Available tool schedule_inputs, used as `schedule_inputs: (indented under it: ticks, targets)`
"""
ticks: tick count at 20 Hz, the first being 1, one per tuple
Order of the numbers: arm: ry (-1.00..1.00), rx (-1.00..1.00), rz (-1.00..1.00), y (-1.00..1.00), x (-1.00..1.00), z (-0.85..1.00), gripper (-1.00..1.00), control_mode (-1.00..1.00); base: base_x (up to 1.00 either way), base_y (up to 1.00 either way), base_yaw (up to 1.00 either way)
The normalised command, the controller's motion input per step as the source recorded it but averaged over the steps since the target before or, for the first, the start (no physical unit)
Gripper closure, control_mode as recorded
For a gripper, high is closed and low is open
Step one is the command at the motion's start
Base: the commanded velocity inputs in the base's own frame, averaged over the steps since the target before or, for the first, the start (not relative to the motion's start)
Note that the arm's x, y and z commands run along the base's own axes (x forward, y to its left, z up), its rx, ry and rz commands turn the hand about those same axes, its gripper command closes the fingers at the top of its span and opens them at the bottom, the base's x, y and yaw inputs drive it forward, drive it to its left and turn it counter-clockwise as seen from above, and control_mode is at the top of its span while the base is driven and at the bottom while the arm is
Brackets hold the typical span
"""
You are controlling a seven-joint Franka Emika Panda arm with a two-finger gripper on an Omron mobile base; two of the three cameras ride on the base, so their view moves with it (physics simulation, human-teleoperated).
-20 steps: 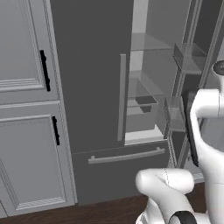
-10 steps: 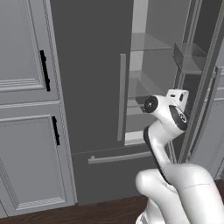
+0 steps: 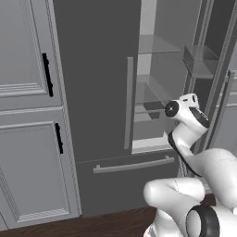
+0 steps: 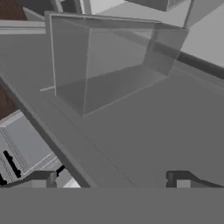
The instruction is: Take the strawberry from the fridge and place it on top of the pancake, located on the dining counter.
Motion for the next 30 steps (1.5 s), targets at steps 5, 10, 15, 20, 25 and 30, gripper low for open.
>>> schedule_inputs:
  ticks: [5,10,15,20,25,30]
  targets:
    - [0.17,0.00,0.00,-0.82,-0.18,0.00,-1.00,-1.00,0.00,0.00,0.00]
    - [0.14,0.00,-0.01,-0.92,-0.37,0.00,-1.00,-1.00,0.00,0.00,0.00]
    - [0.05,-0.03,0.00,-0.50,-0.19,-0.01,-1.00,-1.00,0.00,0.00,0.00]
    - [-0.01,-0.06,0.23,0.62,-0.22,0.00,-1.00,-1.00,0.00,0.00,0.00]
    - [0.00,-0.04,0.22,1.00,0.00,0.00,-1.00,-1.00,0.00,0.00,0.00]
    - [-0.07,0.11,0.05,1.00,-0.03,0.00,-1.00,-1.00,0.00,0.00,0.00]
